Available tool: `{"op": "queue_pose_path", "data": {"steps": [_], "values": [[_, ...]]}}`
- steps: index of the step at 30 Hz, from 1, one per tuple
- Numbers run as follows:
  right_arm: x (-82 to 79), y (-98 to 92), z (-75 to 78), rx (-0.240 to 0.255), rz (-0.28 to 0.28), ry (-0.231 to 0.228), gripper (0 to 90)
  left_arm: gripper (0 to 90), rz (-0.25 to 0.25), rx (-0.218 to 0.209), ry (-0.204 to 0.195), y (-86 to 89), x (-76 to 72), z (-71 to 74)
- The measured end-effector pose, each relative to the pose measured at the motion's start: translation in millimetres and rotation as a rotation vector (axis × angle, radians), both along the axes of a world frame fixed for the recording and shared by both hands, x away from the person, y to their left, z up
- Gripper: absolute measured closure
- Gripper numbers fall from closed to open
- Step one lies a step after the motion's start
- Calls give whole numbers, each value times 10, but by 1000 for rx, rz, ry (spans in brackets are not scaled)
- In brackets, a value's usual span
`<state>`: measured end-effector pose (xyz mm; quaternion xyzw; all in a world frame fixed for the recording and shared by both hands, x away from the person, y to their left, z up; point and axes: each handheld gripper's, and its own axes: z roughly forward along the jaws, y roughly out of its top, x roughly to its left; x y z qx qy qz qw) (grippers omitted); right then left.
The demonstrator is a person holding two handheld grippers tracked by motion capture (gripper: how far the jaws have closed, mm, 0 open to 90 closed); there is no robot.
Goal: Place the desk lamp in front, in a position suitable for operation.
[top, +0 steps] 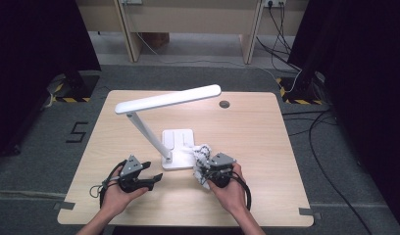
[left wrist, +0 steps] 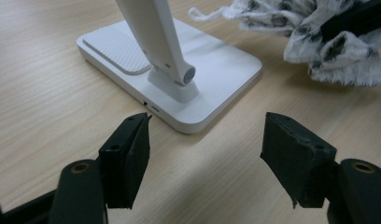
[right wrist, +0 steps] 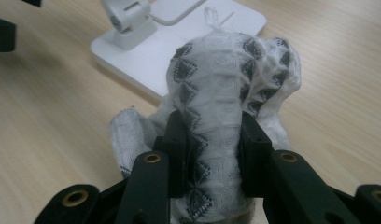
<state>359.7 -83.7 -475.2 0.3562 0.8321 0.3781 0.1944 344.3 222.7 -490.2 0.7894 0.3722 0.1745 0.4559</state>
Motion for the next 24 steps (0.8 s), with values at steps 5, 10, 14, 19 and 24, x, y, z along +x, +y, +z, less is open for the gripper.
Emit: {"op": "queue_pose_path", "data": {"steps": [5, 10, 14, 19, 24], "values": [[-133, 138, -7, -5, 60, -6, 702, 311, -23, -25, 4, -85, 9, 58], [-198, 269, -52, -21, 109, -2, 701, 301, -65, -34, 7, -200, 6, 120], [-217, 360, -97, -23, 135, 7, 701, 288, -99, -30, -1, -273, 9, 162], [-218, 440, -128, -24, 156, 11, 700, 274, -143, -37, 15, -345, 18, 186], [-240, 514, -161, -27, 175, 16, 698, 273, -145, -66, 38, -374, 59, 178]]}}
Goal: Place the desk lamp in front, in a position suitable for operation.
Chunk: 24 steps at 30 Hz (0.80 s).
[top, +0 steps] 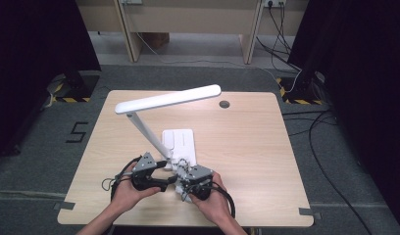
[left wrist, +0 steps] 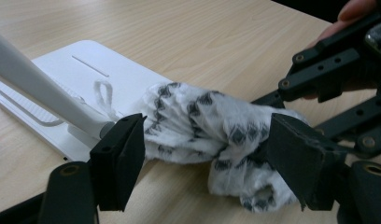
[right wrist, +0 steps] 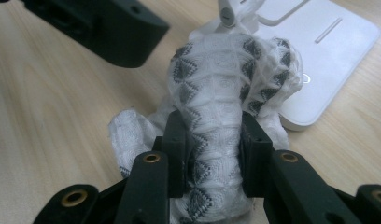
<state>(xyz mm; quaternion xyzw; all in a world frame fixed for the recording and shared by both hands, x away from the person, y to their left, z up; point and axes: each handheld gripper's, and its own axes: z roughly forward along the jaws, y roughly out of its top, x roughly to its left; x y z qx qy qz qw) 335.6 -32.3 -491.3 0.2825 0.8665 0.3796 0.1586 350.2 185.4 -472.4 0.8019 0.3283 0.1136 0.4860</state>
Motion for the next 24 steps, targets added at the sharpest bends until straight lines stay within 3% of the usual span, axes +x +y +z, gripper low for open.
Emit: {"op": "queue_pose_path", "data": {"steps": [6, 14, 19, 24], "values": [[-53, 77, -32, 1, 34, 7, 695, 281, 17, -12, 31, 13, 16, -27], [-84, 191, -84, 12, 44, 49, 660, 274, -13, -16, 39, 43, -11, -22], [-66, 190, -83, 8, 56, 48, 508, 274, -8, -9, 35, 73, -14, -8], [-64, 100, 23, 28, 41, 33, 381, 261, -39, 5, 41, 31, -29, -31]]}}
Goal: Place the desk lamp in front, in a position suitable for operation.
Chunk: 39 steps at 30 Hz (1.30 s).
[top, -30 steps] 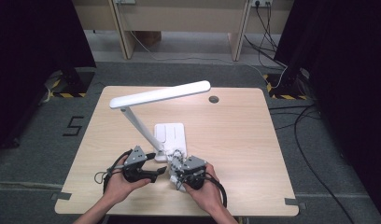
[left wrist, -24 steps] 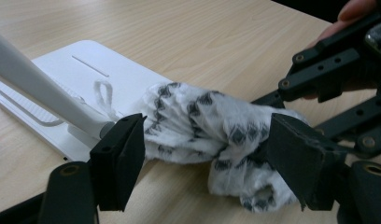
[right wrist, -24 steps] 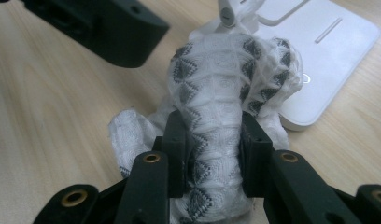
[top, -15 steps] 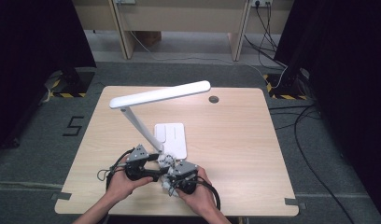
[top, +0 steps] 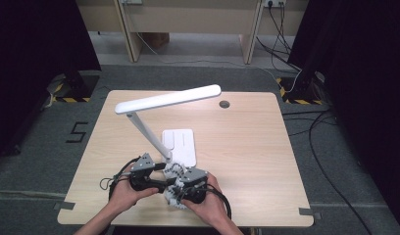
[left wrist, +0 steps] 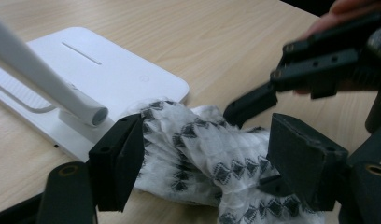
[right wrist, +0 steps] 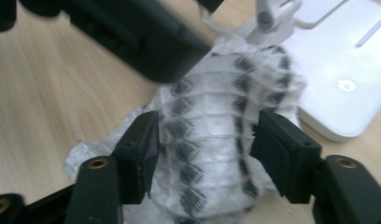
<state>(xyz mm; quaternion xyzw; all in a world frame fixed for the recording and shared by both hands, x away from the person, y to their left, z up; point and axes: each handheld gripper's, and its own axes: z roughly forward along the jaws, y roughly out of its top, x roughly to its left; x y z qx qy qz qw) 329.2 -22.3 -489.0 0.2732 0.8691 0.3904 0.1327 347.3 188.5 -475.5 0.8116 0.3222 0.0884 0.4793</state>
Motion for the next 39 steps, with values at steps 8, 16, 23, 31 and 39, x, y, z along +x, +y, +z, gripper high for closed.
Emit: {"op": "queue_pose_path", "data": {"steps": [8, 16, 23, 31, 39], "values": [[-90, -278, 75, -26, -4, -14, 338, 229, -39, 34, 8, -93, 9, -70], [-105, -557, 147, 21, -52, -18, 343, 203, -41, 78, 27, -210, 62, -178], [-27, -675, 171, 44, -107, -19, 351, 211, -45, 108, 43, -304, 62, -278], [23, -682, 123, 38, -121, -2, 359, 480, -70, 97, 91, -344, 70, -352], [162, -689, 101, 57, -132, 18, 415, 757, -48, 56, 142, -321, 47, -327]]}}
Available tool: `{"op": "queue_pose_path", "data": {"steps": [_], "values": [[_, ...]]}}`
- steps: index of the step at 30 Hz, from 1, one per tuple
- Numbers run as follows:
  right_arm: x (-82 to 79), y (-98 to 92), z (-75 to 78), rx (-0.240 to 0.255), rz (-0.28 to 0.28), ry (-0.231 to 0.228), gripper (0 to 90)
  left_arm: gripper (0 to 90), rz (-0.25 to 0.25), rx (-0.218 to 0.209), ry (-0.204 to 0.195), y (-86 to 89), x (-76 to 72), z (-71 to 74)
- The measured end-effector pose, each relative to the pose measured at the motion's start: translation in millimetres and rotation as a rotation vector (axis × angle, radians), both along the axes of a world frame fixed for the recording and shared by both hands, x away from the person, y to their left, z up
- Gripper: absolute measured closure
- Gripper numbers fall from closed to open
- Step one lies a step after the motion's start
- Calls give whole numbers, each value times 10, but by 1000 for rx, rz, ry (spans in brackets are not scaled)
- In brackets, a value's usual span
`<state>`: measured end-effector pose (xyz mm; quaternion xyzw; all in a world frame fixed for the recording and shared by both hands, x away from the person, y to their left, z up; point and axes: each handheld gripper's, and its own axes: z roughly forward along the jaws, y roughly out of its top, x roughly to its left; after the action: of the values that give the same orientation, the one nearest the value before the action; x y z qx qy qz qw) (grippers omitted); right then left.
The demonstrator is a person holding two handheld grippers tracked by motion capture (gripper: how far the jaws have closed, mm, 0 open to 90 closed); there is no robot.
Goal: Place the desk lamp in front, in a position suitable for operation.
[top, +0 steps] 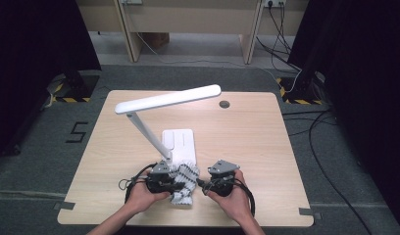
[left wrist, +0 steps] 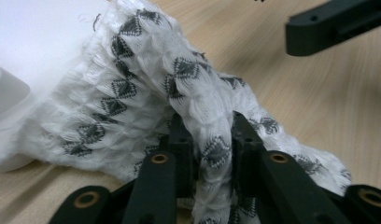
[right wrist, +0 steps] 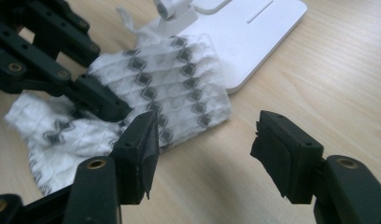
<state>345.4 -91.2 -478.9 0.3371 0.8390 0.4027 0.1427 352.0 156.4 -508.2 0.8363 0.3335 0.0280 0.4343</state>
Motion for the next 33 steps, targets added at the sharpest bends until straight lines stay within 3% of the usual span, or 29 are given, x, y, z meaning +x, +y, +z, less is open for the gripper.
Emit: {"op": "queue_pose_path", "data": {"steps": [3, 7, 15, 23, 28, 33], "values": [[78, 32, 31, 15, 0, -4, 443, 779, 8, -25, 7, 62, -40, 74], [190, 116, 88, 34, -10, -24, 485, 787, 36, -50, -13, 242, -123, 221], [449, 387, 50, -7, -10, -42, 562, 788, 111, -68, -53, 682, -287, 445], [623, 572, -80, -37, -19, -54, 617, 788, 192, -83, -83, 1026, -413, 530], [686, 643, -126, -25, -40, -58, 598, 788, 233, -94, -107, 1189, -461, 631], [747, 698, -182, -20, -43, -59, 504, 788, 280, -108, -133, 1320, -467, 748]]}}
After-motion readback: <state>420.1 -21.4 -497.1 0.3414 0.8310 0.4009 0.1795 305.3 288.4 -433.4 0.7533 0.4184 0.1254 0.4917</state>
